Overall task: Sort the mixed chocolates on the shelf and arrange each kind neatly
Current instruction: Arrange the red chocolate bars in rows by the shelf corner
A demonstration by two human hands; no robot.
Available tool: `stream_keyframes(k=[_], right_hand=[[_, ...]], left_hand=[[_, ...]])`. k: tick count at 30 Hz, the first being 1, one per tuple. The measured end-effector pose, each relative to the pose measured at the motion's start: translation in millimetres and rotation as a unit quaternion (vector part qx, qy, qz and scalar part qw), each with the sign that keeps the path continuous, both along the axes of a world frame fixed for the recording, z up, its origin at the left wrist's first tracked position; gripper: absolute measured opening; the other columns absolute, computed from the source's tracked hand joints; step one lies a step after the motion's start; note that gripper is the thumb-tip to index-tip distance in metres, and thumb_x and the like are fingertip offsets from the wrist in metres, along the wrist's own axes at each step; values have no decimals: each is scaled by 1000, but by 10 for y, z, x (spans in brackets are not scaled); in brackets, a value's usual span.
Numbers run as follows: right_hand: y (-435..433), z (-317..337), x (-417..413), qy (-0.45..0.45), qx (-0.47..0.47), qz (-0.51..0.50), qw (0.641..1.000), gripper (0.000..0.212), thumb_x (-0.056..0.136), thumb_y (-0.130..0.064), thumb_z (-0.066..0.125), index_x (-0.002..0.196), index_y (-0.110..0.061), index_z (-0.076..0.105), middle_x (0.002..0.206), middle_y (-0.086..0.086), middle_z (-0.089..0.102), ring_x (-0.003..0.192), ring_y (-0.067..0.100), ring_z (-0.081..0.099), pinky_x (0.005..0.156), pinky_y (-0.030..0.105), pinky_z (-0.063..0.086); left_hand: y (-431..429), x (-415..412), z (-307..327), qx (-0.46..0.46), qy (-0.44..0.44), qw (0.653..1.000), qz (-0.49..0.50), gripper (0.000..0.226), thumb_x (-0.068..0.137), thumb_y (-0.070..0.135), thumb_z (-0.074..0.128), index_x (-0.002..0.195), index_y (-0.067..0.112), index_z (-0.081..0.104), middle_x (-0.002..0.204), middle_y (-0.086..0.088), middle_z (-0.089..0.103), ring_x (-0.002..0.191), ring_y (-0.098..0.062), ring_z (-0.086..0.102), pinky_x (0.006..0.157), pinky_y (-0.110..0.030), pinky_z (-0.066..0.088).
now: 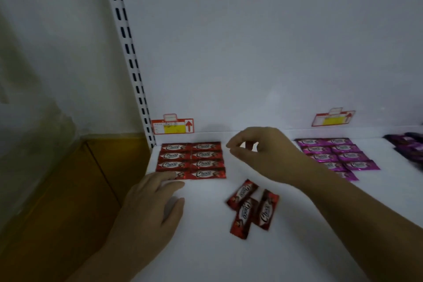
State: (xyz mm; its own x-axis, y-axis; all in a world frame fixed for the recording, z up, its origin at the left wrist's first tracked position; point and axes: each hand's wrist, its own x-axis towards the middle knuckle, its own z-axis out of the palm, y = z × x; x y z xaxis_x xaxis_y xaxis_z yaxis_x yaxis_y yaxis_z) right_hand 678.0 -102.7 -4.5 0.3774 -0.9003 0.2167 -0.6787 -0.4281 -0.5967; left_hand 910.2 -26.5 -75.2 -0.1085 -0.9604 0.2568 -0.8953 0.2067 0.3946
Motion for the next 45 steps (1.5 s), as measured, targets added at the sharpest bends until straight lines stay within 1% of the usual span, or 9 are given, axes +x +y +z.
stream_keyframes(k=[4,7,9,12,21,26,30,35,45], right_hand=[[132,-13,-377,131,90,5,987,23,87,-33,62,110,-31,63,105,-15,61,85,1,58,67,10,41],[270,-179,-585,186,164,11,969,46,82,-42,67,124,-35,52,117,-16,50,96,1,51,76,13,44],[329,-268,-632,185,148,12,971,58,77,-46,70,129,-37,47,119,-18,44,98,0,47,77,11,41],[358,-345,-631,200,117,40,972,68,71,-51,74,131,-41,45,121,-19,37,105,0,40,83,12,39],[350,-366,-674,175,109,72,976,29,68,-44,78,76,-41,50,111,-19,43,101,1,43,89,18,44],[369,-342,-693,173,119,84,974,36,75,-38,75,108,-35,60,110,-18,45,102,1,45,89,14,43],[384,-343,-679,149,127,84,977,21,73,-37,77,78,-40,57,102,-20,48,94,-1,47,81,15,43],[367,-289,-763,93,180,53,978,15,76,-21,76,76,-24,61,80,-12,63,73,-3,58,64,11,46],[302,-308,-885,-87,198,11,976,13,77,-3,73,76,-13,64,75,3,70,72,22,66,72,31,56]], left_hand=[[45,-175,169,41,21,996,-75,29,90,49,43,116,40,51,117,27,39,112,6,34,98,-16,33],[8,-419,245,95,23,991,-93,35,88,45,53,122,42,47,115,28,43,106,5,43,90,-11,37],[-70,-611,252,99,30,990,-93,41,85,48,57,124,40,49,108,26,47,92,6,46,75,-10,37],[-180,-849,247,70,4,994,-84,52,82,55,56,129,34,47,112,19,52,91,2,47,76,-15,39],[-221,-874,122,71,45,994,-66,16,79,45,64,88,34,57,89,18,51,78,3,48,59,-11,33],[-202,-856,100,78,86,991,-66,25,81,36,66,104,33,59,86,21,47,76,6,45,63,-11,36],[-219,-846,84,87,65,991,-81,45,84,41,61,127,30,52,105,19,46,93,2,46,83,-18,46],[-229,-851,100,85,51,991,-94,22,83,41,62,103,33,59,97,22,47,87,5,45,70,-10,37],[-185,-816,185,107,191,973,-71,20,78,16,71,80,31,59,79,13,63,73,3,59,58,-10,47]])
